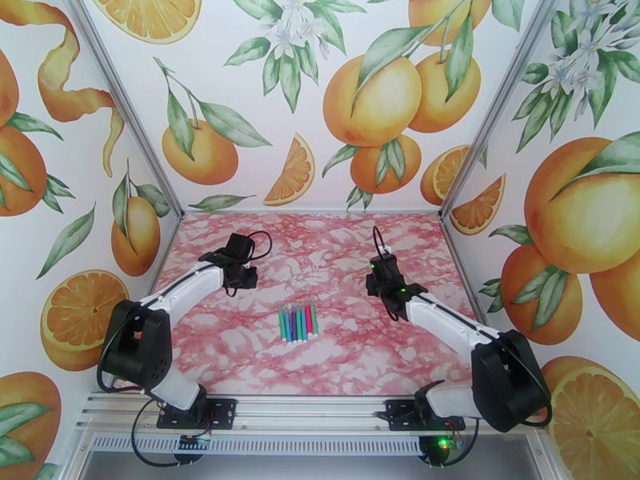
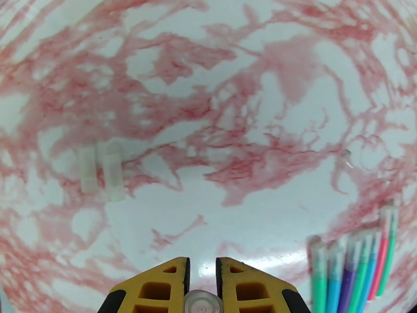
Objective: Open the pen caps
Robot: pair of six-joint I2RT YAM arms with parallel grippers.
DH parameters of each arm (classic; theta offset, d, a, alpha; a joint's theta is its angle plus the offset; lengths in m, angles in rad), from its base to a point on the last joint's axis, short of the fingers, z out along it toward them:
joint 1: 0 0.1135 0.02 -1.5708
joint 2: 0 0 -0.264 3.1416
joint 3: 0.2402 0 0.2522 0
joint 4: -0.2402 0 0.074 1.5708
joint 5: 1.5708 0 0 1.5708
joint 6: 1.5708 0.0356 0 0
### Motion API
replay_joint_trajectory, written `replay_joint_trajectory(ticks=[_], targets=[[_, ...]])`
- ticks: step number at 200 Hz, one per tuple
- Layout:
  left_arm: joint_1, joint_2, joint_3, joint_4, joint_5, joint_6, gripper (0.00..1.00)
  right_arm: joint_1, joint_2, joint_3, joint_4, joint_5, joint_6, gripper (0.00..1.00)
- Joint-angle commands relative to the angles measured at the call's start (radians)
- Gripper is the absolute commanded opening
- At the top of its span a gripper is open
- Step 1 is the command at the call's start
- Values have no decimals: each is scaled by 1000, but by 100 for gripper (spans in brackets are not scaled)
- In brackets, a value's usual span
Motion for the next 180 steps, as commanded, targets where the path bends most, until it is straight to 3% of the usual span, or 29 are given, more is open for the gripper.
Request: replay_joint_trajectory(ticks=[1,67,180], targets=[[5,34,52,-21,-65,30,0,-27,32,37,-22,-3,-30,2],[5,155,123,-55,-172,59,0,-105,141,106,-46,-58,-33,2],[7,290,180,-53,-223,60,0,-134,347,285,-178,-40,-78,3]])
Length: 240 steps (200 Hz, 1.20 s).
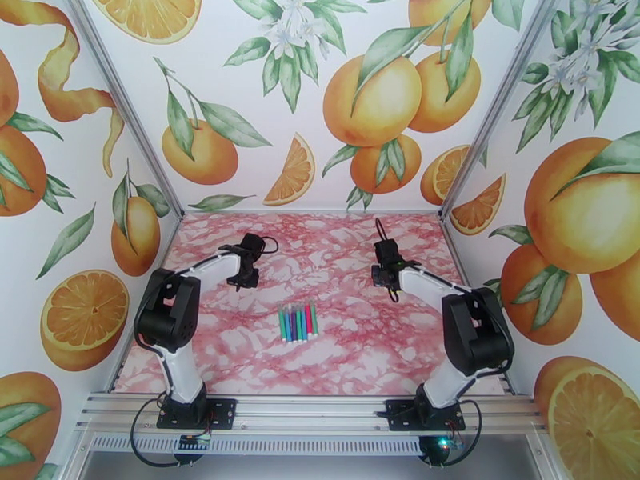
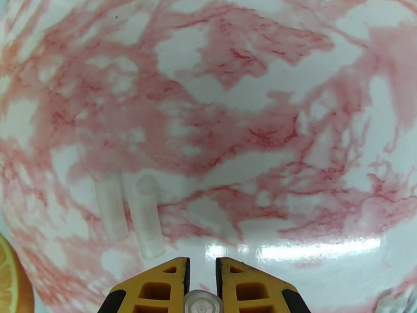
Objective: Open the pen caps
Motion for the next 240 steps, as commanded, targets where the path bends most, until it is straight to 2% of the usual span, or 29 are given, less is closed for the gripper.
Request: replay_joint_trajectory(ticks=[1,107,169,197,240], targets=[[7,21,39,-9,-28,13,0,-4,32,41,-47,11,-26,3],[20,91,74,-15,-52,22,1,-5,133,110,-86,33,-63,6],[24,107,76,-23,-51,15,8,-4,146,115,-97,33,-66,9],[23,110,75,-27,-50,18,16,-5,153,122,-106,28,-66,14],[23,107,75,-27,-44,19,18,-5,159,127,-116,21,-65,17]])
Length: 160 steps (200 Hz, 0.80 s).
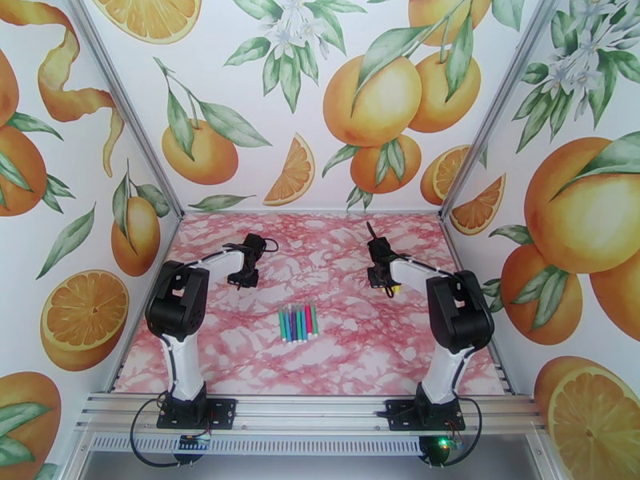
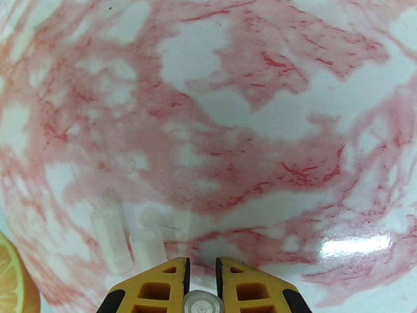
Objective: Open the pen caps
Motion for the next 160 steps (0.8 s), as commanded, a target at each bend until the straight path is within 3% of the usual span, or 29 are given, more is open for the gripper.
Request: replay_joint_trajectory(ticks=[1,160], targets=[[5,12,26,-18,-9,9,18,-4,11,25,-25,17,-8,17],[4,-14,34,-38,-2,20,28,-6,17,31,-45,31,-14,27]])
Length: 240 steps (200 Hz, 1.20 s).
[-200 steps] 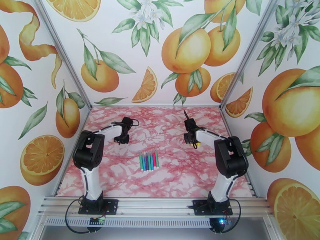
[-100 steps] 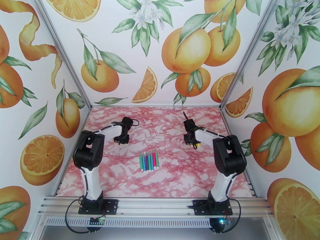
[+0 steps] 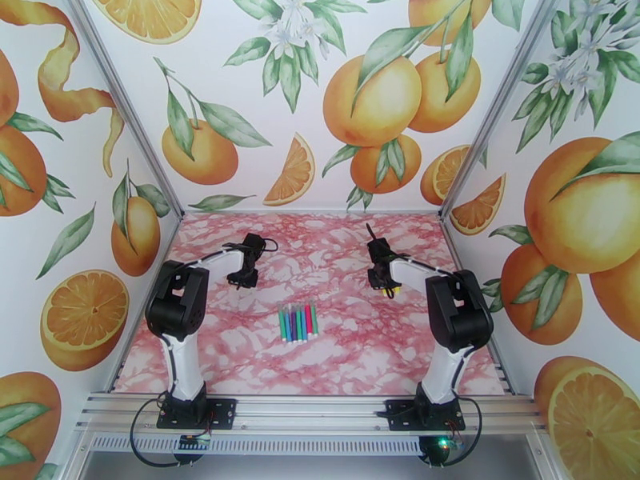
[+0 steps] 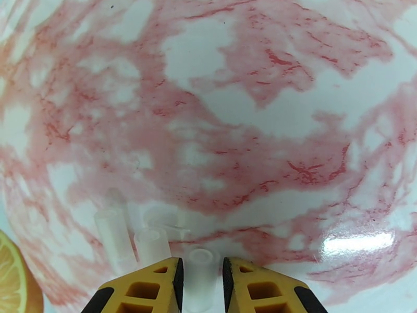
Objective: Open the pen caps
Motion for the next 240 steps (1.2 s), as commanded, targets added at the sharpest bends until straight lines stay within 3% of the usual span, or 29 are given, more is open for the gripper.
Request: replay_joint_trajectory(ticks=[1,135,178,202,240], targets=[[3,-17,29,-27,3,9,28,-5,13,29,-20,25,-6,27],[1,-135,46,-78,59,11,36,9,-142,8,-59,-3,-3,41],[1,-205,22,-52,136,10,45,64,-202,-3,-59,-39,-9,45],[1,-266,-41,27,149,12,57,104,-236,-24,-24,-134,-10,47],[-5,-339,-125,123,221,35,69,190,-257,-32,10,-229,-2,47]])
